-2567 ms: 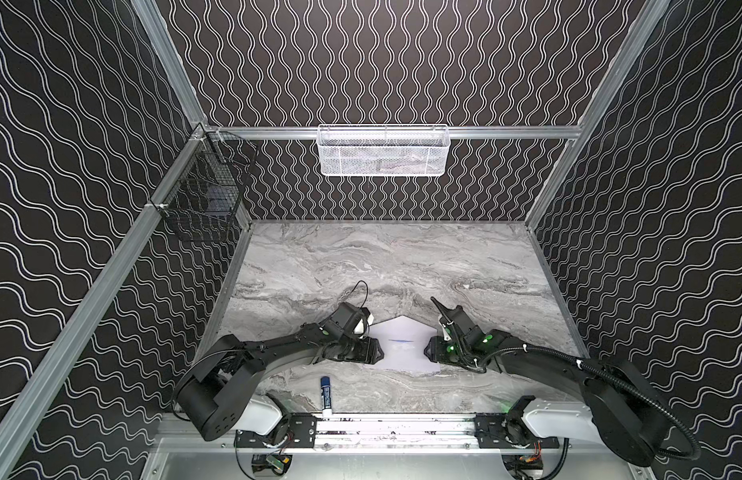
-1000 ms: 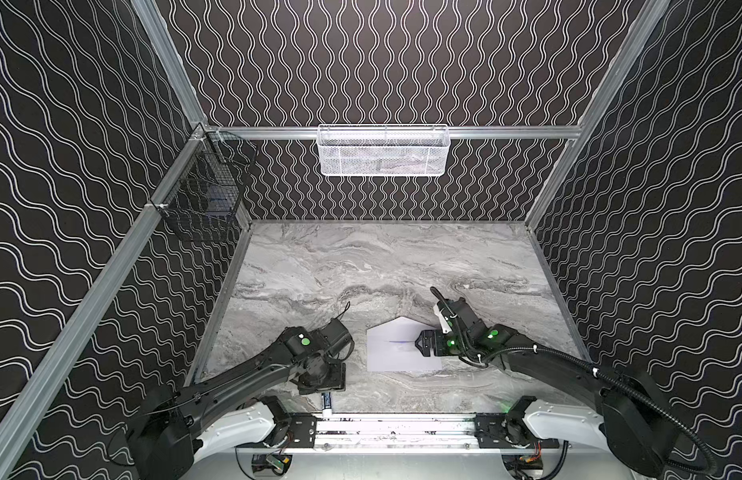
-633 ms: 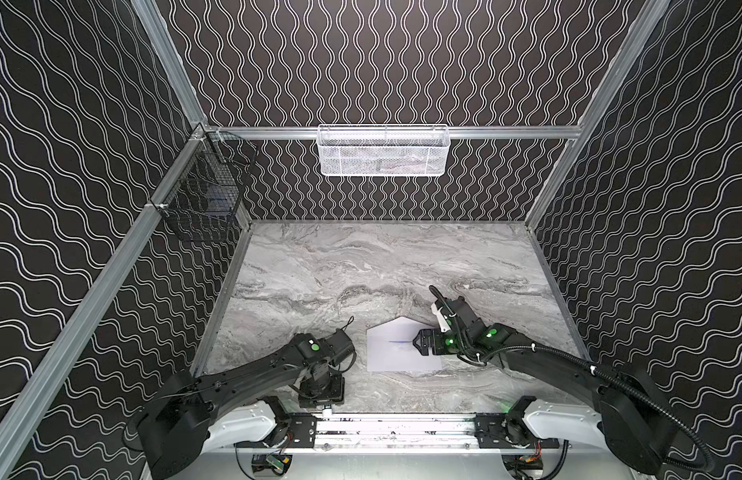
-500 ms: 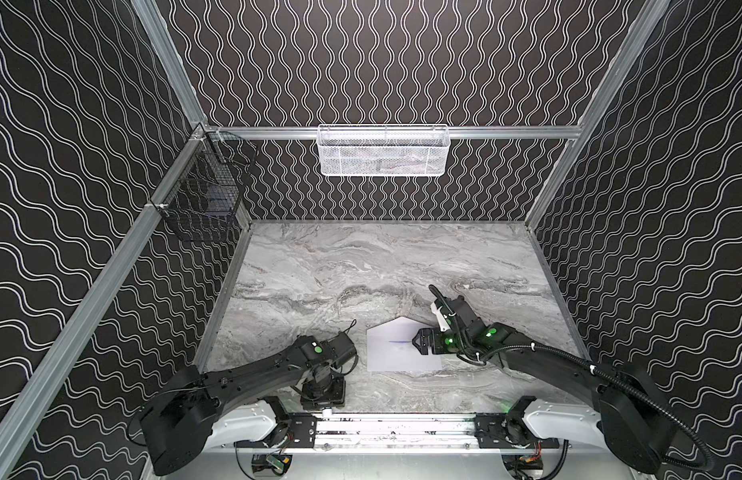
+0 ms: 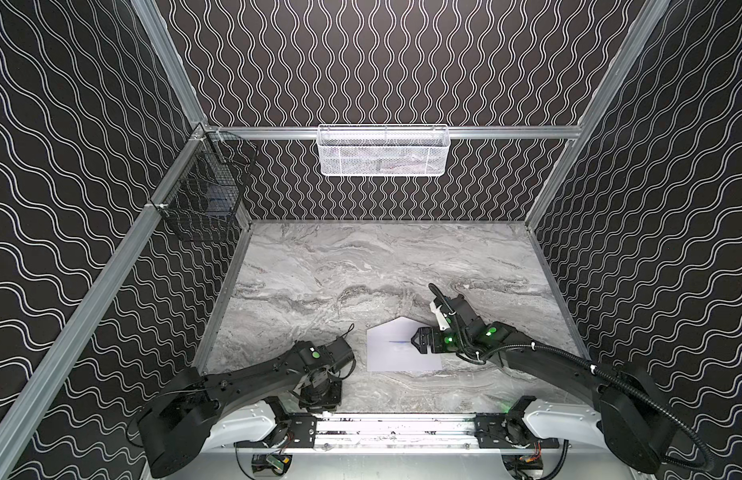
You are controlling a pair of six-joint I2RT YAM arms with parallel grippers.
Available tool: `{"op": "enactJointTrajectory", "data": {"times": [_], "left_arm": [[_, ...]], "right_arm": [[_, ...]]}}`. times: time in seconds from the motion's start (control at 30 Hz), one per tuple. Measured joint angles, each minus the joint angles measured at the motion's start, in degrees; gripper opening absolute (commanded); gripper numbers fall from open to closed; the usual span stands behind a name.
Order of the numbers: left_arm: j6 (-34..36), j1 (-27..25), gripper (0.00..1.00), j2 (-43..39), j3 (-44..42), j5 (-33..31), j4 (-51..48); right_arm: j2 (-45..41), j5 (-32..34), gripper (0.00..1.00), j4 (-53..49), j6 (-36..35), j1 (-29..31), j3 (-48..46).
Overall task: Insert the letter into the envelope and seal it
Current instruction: 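Grasp the blue glue stick with the left gripper while the right gripper rises, then lift the glue stick with the left gripper toward the right gripper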
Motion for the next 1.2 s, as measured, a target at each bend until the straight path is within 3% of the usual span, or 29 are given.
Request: {"op": "enactJointTrajectory", "data": {"times": [0.17, 0.33, 0.57, 0.83, 1.0, 1.2], "left_arm": [[1.03, -0.13, 0.14, -2.4, 3.69, -1.81, -0.04], [8.28, -0.81, 0.0, -3.74, 11.02, -4.83, 2.84], [24.7, -1.75, 0.0, -7.04, 15.26, -4.2, 11.23], [43.74, -1.84, 0.0, -14.27, 15.17, 6.58, 20.31], [49.09, -1.86, 0.0, -12.11, 16.28, 11.41, 20.59], [51.36, -1.86, 0.0, -11.63, 16.35, 14.47, 21.84]], "right_arm": [[-1.6, -1.31, 1.0, -0.7, 0.04, -0.09, 1.03], [-4.85, -5.29, 1.0, -2.93, -1.77, -1.77, 2.95], [-13.0, -18.69, 0.9, -5.11, -5.25, -4.72, 5.33], [-18.43, -37.03, 0.72, 4.52, -3.67, -5.03, 4.0], [-17.49, -43.8, 0.67, 10.73, -2.69, -4.59, 4.74], [-13.05, -46.05, 0.59, 13.86, -2.27, -0.07, 6.78]]}}
